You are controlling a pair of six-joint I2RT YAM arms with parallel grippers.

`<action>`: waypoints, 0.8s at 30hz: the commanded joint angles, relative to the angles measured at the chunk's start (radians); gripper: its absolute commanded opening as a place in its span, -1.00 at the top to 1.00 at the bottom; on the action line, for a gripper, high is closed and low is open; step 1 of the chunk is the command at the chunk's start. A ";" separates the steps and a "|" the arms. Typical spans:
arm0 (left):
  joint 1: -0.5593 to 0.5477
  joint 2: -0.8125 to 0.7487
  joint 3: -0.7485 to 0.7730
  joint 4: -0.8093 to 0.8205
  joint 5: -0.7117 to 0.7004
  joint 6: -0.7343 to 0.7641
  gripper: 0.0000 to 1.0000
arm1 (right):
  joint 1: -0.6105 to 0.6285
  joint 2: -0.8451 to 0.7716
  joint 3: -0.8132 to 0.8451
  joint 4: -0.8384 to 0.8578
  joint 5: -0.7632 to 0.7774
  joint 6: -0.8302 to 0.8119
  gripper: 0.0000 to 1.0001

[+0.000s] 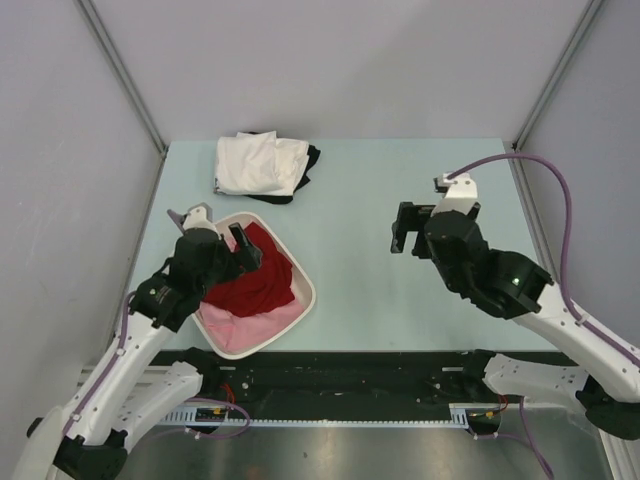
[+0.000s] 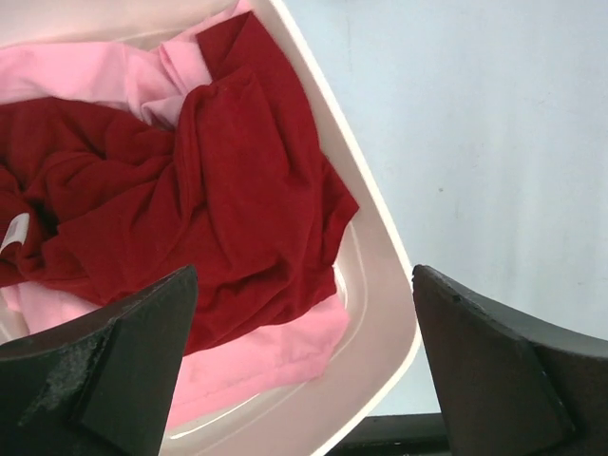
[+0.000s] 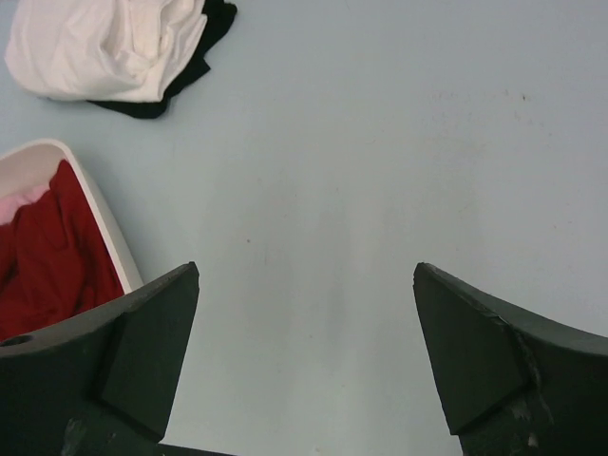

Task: Fold and stack the t-shirts

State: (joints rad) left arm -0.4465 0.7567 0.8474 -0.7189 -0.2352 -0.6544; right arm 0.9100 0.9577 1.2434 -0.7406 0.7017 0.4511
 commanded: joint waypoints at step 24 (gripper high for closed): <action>0.143 0.445 -0.177 0.230 -0.078 -0.093 0.99 | 0.082 0.127 -0.093 -0.023 -0.010 0.078 -0.99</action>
State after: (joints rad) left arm -0.3073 1.1950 0.6727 -0.5369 -0.3126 -0.7296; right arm 0.9867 1.1023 1.1584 -0.7666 0.6819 0.4965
